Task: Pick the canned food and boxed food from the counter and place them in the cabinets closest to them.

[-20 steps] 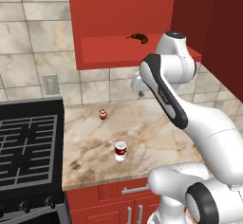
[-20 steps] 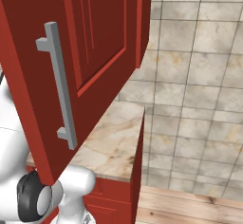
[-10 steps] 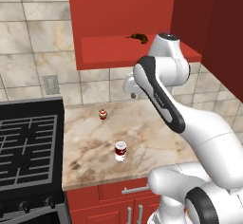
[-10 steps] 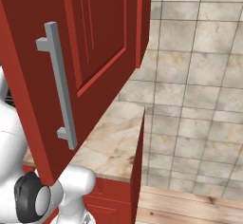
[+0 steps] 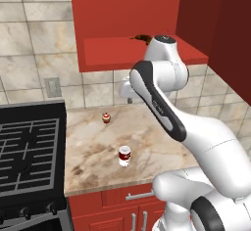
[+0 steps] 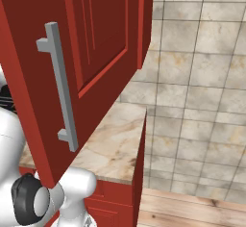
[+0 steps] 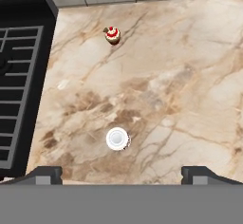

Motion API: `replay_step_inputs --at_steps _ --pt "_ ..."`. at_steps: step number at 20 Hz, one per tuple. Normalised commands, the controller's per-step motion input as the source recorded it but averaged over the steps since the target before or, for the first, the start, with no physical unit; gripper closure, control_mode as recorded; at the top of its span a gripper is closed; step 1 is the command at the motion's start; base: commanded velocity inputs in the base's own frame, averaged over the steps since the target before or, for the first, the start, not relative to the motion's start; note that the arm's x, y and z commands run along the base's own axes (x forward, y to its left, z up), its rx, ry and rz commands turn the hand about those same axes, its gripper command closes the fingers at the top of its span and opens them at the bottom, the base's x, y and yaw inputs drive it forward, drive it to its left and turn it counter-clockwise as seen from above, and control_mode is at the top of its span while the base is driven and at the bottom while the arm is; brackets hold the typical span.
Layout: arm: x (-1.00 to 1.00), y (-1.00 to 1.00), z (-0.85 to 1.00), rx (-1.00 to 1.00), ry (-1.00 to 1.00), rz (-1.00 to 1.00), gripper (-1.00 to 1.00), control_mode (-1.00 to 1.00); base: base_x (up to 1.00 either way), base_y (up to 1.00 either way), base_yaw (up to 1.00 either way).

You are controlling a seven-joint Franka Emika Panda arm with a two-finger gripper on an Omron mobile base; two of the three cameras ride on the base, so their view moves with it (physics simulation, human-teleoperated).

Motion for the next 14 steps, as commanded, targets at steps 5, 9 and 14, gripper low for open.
replay_step_inputs --at_steps 5,9,14 --pt "0.00 0.03 0.00 0.00 0.00 0.00 -1.00 -1.00 0.00 0.00 0.00" --pt "-0.01 0.00 -0.02 0.00 0.00 0.00 -1.00 -1.00 0.00 0.00 0.00" --pt "-0.03 0.00 -0.16 0.00 0.00 0.01 -1.00 -1.00 0.00 0.00 0.00"
